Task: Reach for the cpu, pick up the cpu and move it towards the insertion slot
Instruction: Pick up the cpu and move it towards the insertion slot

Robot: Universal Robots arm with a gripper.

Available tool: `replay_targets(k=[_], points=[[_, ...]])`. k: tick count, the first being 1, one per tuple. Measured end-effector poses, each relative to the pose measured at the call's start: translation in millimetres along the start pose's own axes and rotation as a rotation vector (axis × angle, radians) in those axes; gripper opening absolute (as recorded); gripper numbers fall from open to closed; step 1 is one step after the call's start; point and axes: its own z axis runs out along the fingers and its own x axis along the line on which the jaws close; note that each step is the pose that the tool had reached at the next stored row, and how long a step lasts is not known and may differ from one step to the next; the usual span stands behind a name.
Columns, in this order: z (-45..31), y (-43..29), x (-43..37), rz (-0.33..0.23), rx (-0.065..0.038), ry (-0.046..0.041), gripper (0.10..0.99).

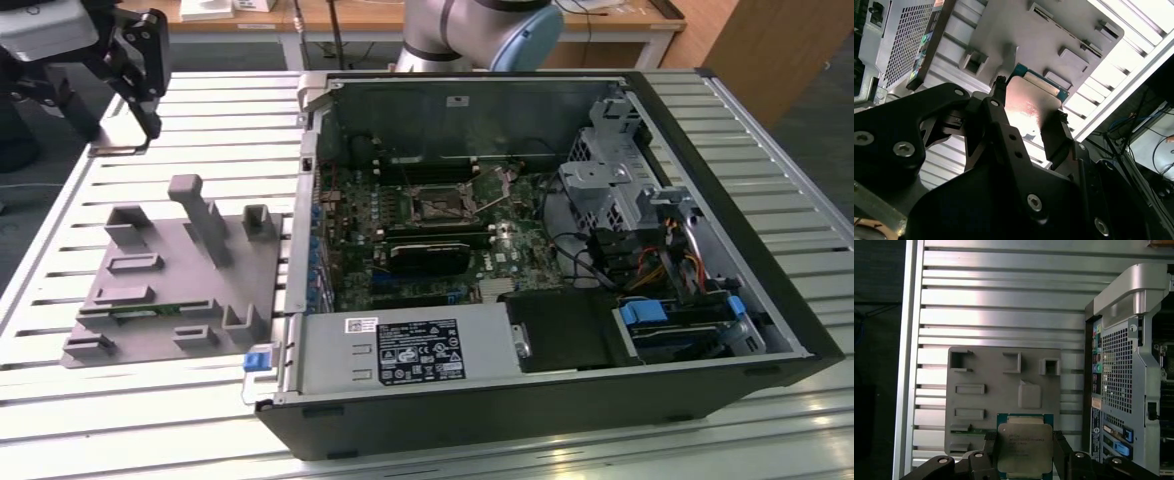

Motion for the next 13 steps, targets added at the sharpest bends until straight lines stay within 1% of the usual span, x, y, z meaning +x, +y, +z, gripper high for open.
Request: replay_targets(k=[13], points=[[0.0,-0.3,-15.4,0.000,0.000,-0.0001,0.533]])
